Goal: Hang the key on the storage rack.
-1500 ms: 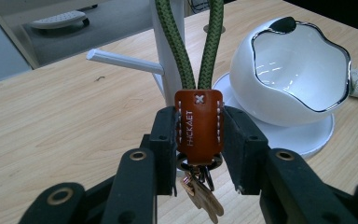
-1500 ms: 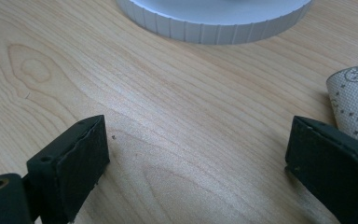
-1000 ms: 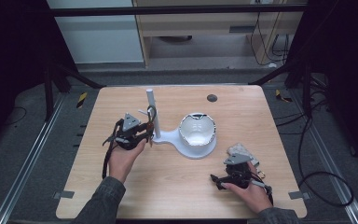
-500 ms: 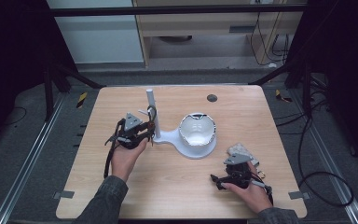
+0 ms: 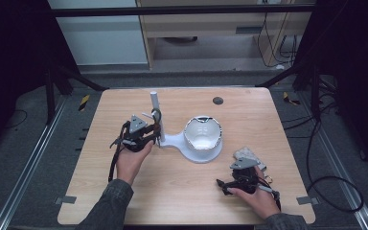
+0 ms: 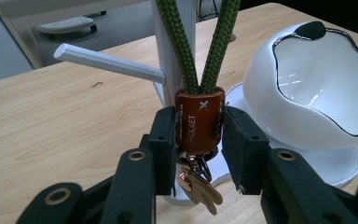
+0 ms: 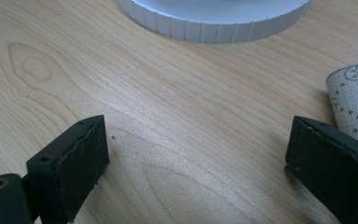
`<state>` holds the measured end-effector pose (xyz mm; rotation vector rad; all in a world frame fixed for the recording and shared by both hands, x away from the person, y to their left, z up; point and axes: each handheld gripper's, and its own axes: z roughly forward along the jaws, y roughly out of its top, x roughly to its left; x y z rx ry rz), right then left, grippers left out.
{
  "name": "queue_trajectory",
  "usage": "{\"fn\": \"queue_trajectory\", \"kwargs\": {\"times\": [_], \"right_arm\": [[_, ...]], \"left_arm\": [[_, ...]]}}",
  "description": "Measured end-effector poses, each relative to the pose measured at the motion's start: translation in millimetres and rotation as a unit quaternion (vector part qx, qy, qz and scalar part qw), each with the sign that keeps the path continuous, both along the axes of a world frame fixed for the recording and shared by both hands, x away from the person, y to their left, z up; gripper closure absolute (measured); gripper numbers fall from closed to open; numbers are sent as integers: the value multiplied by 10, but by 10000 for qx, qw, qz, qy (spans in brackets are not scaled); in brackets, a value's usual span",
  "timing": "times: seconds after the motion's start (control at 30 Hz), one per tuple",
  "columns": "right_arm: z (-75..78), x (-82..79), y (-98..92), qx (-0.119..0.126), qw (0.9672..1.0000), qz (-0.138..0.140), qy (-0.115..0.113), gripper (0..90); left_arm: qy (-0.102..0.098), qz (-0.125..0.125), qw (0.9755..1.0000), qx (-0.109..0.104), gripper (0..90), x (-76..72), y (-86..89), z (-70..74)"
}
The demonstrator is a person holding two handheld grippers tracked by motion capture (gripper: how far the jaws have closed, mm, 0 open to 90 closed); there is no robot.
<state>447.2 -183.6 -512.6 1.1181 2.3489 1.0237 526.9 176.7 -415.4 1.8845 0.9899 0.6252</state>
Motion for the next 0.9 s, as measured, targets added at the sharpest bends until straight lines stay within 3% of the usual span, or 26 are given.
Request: {"fn": "queue_trajectory", "kwargs": {"times": [0.3,0.7,0.8,0.9], "right_arm": [[0,-1,-1,-6,10000,1,-3,58],[11,-16,-9,-42,10000,28,37,58],[39,-27,3,-166,9998,98,10,71],[175,-35,-2,-274,9996,96,-62,80]], "left_arm": [[20,-3,10000,35,627,-15,8,-12],[175,-121,9993,322,478,-210,149,-109],[272,-149,9988,392,425,-255,220,-164],[427,-194,9975,534,368,-297,309,-280]]}}
